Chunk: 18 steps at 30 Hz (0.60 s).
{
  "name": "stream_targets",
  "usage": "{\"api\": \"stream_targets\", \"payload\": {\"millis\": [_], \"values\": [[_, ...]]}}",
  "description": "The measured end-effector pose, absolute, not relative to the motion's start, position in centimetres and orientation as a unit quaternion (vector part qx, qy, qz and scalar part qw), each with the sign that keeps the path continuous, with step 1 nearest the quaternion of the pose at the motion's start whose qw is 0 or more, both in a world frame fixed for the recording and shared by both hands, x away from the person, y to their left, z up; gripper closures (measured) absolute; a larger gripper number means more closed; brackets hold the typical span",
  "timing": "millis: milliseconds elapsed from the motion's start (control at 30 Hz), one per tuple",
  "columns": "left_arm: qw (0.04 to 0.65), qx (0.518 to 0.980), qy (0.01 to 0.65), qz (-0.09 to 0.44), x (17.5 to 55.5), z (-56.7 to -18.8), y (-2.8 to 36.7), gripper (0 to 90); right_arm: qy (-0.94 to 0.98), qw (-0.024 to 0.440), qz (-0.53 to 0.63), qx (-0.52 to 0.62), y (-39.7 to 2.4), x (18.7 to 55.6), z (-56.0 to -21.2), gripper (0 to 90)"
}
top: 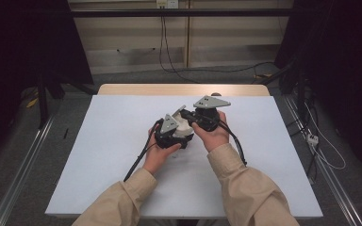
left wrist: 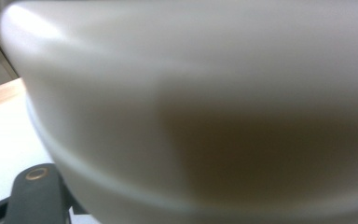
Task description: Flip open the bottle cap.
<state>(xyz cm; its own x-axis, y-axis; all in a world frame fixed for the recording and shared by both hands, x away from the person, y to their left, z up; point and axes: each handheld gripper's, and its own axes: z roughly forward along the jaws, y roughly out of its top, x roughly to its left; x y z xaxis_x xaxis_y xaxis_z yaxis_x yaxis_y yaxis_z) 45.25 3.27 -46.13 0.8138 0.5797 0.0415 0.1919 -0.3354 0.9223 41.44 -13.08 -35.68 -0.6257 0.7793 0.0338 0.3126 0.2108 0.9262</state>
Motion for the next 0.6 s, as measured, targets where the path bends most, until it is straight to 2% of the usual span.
{"api": "stream_targets", "payload": {"millis": [600], "values": [[0.523, 0.795, 0.243, 0.187, 45.2, -46.16, 3.17, 18.5, 0.739, 0.228, 0.517, 0.366, -12.91, 41.96, -35.69, 90.0]]}}
